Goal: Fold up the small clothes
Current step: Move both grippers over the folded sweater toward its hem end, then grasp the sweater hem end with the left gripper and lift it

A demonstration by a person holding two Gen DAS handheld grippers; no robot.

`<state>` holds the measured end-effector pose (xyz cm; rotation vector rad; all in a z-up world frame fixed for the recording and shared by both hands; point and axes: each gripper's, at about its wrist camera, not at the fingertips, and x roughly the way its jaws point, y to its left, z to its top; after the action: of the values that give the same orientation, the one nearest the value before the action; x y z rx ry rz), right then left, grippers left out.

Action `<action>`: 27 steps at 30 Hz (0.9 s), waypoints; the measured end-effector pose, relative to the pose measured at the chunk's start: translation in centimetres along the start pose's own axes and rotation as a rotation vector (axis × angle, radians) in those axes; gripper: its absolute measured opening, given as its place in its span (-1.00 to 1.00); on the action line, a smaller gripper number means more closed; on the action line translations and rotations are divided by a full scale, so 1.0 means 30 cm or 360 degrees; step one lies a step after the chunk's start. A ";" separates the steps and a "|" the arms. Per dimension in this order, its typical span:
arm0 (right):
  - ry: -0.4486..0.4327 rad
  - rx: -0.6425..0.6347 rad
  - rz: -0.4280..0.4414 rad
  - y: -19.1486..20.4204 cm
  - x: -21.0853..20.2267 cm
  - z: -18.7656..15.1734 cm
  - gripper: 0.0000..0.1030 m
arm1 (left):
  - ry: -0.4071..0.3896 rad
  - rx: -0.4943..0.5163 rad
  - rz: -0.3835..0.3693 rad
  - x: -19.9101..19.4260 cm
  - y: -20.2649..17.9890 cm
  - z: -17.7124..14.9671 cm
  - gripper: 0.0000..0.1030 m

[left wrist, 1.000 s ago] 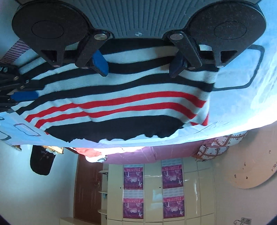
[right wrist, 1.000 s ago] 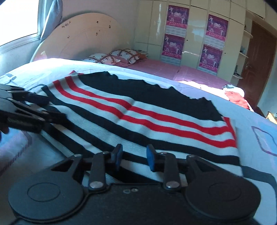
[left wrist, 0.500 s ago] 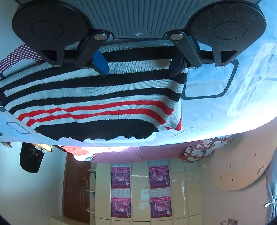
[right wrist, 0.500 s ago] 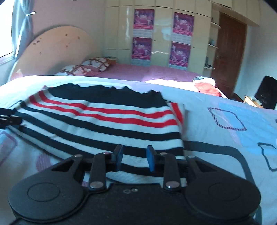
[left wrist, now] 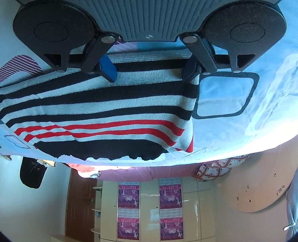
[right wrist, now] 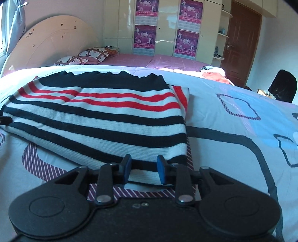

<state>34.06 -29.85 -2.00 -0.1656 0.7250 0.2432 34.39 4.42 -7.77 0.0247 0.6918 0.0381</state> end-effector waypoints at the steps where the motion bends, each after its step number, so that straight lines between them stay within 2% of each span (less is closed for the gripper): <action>1: 0.0001 -0.0002 0.0002 -0.001 0.000 -0.002 -0.46 | -0.0001 -0.0004 -0.0004 0.001 0.002 -0.002 0.49; 5: 0.0022 -0.0041 -0.0022 0.015 -0.008 0.017 -0.46 | 0.0033 -0.0009 -0.0019 -0.021 0.008 0.013 0.49; 8: -0.0082 0.0014 -0.0007 0.006 -0.075 0.030 -0.46 | 0.0023 0.0006 -0.0049 -0.088 0.020 0.013 0.49; 10: -0.0120 0.0051 0.0025 0.000 -0.108 0.035 -0.50 | 0.0019 -0.0066 -0.0092 -0.131 0.045 -0.005 0.49; 14: -0.0179 0.0139 0.0121 0.004 -0.146 0.052 -0.81 | 0.0078 -0.0465 -0.0288 -0.147 0.119 -0.070 0.49; 17: -0.0181 0.0171 0.0169 0.032 -0.142 0.074 -0.82 | 0.0114 -0.0830 -0.0406 -0.114 0.165 -0.135 0.48; 19: -0.0177 0.0177 0.0202 0.056 -0.131 0.089 -0.82 | 0.0062 -0.1028 -0.0447 -0.099 0.187 -0.171 0.48; 22: -0.0164 0.0243 0.0287 0.084 -0.106 0.112 -0.82 | -0.0001 -0.1241 -0.0495 -0.064 0.212 -0.191 0.48; 24: -0.0161 0.0278 0.0325 0.102 -0.086 0.128 -0.82 | -0.0043 -0.1315 -0.0515 -0.034 0.219 -0.193 0.46; 27: -0.0167 0.0295 0.0376 0.127 -0.062 0.153 -0.82 | -0.0088 -0.1400 -0.0514 0.017 0.225 -0.187 0.25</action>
<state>34.57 -25.44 2.39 0.1093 0.6583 0.4049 31.02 11.24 -12.17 -0.9252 0.5704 0.0290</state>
